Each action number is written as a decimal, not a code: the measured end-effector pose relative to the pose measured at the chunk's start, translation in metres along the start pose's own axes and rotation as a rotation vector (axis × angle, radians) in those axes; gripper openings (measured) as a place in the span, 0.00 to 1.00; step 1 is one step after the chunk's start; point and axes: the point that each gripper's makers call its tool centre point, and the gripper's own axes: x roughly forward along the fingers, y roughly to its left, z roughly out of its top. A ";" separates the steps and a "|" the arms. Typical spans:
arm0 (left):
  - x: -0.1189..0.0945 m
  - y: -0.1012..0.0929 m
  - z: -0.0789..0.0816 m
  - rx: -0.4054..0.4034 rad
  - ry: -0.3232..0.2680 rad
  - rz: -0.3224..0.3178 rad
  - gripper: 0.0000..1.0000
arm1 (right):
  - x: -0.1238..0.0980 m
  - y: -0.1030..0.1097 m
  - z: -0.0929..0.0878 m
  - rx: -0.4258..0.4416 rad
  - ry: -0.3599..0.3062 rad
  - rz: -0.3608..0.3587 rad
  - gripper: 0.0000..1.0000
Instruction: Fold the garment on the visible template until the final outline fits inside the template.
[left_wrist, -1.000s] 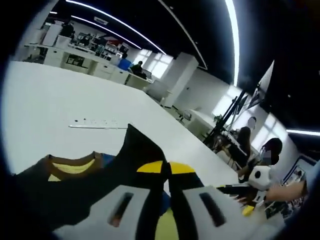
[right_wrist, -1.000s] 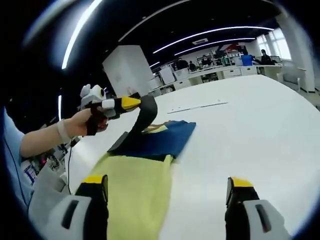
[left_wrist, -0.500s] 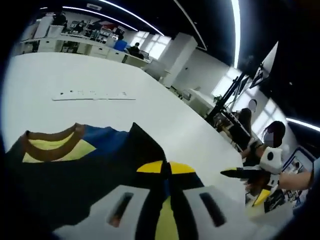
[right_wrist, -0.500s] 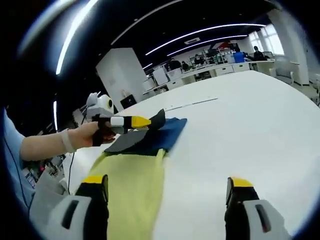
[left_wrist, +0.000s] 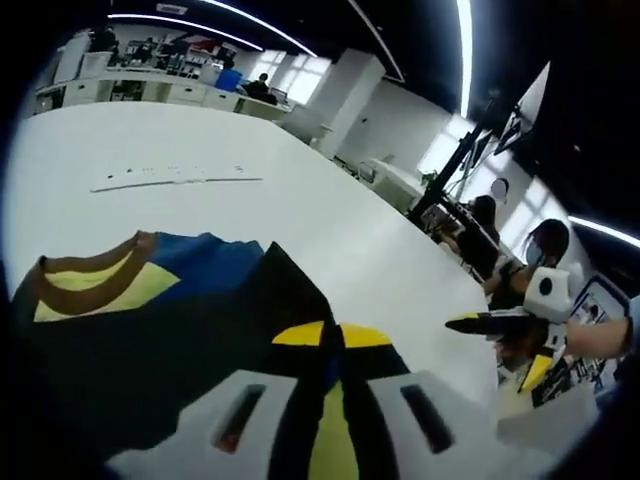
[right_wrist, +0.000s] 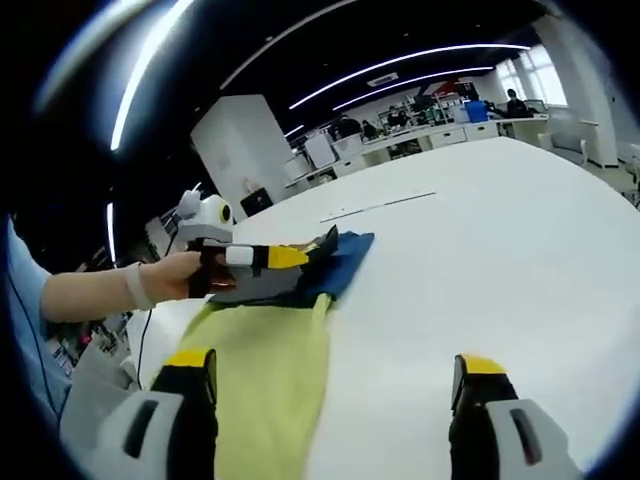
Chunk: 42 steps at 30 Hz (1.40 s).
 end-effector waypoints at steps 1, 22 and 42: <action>-0.001 -0.001 0.000 0.005 -0.005 -0.001 0.09 | 0.000 0.000 0.000 -0.003 0.002 0.000 0.99; -0.015 0.020 0.005 0.121 -0.021 0.078 0.92 | 0.005 0.009 0.006 -0.023 0.005 0.024 0.99; -0.094 0.049 -0.008 0.130 -0.019 0.151 0.91 | 0.020 0.027 0.010 -0.063 0.023 0.070 0.99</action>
